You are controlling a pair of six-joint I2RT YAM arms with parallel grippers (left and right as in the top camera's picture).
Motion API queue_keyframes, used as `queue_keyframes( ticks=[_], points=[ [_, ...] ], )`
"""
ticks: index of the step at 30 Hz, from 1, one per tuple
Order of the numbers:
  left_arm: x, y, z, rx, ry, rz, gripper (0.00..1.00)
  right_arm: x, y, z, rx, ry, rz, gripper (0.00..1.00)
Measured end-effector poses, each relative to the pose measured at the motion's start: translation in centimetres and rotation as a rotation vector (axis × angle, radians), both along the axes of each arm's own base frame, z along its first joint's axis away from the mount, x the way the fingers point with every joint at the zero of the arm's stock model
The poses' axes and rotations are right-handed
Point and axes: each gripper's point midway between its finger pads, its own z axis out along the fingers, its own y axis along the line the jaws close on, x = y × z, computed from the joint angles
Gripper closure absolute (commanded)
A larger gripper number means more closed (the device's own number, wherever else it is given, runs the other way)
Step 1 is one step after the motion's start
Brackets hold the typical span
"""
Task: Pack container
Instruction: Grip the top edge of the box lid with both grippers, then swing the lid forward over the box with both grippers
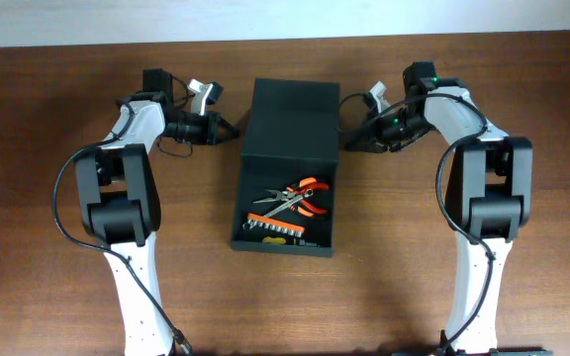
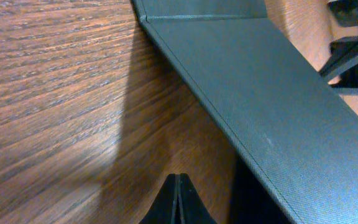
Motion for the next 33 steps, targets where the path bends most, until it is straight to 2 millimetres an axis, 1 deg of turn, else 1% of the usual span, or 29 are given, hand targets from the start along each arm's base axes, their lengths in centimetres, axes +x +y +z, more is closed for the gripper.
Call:
queue_keyframes(
  ticks=[2, 6, 8, 11, 17, 19, 21, 23, 26, 27, 28, 29, 33],
  points=[
    [0.2, -0.4, 0.0, -0.005, -0.001, 0.003, 0.98, 0.0, 0.0, -0.8, 0.001, 0.014, -0.005, 0.96],
    [0.5, -1.7, 0.1, -0.018, -0.009, -0.003, 0.98, 0.7, 0.7, -1.0, 0.065, -0.008, -0.008, 0.96],
    [0.6, -2.4, 0.2, -0.021, -0.013, -0.007, 0.98, 1.2, 1.1, -0.7, 0.104, -0.029, -0.007, 0.96],
    [0.5, -3.3, 0.2, -0.024, -0.006, -0.013, 0.98, 1.6, 1.9, 0.4, 0.185, -0.055, -0.001, 0.96],
    [0.4, -3.9, 0.8, -0.064, 0.009, -0.016, 0.98, 1.7, 2.5, 1.6, 0.265, -0.066, 0.005, 0.96],
    [0.6, -3.9, 1.4, -0.071, 0.017, -0.011, 0.98, 1.6, 2.7, 1.9, 0.284, -0.063, 0.007, 0.96],
    [0.8, -3.9, 2.2, -0.071, 0.024, -0.01, 0.98, 1.7, 2.8, 2.3, 0.298, -0.06, 0.008, 0.96],
    [1.3, -3.9, 3.6, -0.07, 0.021, -0.007, 0.98, 2.0, 2.9, 3.1, 0.308, -0.056, 0.008, 0.96],
    [1.8, -3.7, 6.0, -0.057, 0.02, -0.011, 0.98, 2.8, 2.9, 5.4, 0.311, -0.073, 0.014, 0.96],
    [1.9, -3.7, 6.5, -0.05, 0.014, -0.015, 0.98, 3.0, 2.9, 6.3, 0.31, -0.077, 0.017, 0.96],
    [1.9, -3.6, 7.6, -0.035, 0.008, -0.021, 0.98, 3.5, 2.9, 7.4, 0.308, -0.095, 0.021, 0.96],
    [1.9, -3.5, 8.2, -0.028, 0.004, -0.025, 0.98, 3.5, 2.9, 7.8, 0.304, -0.092, 0.021, 0.96],
    [1.9, -3.2, 10.7, 0.015, -0.016, -0.038, 0.98, 3.0, 2.4, 10.7, 0.24, -0.075, 0.04, 0.96]
  ],
)
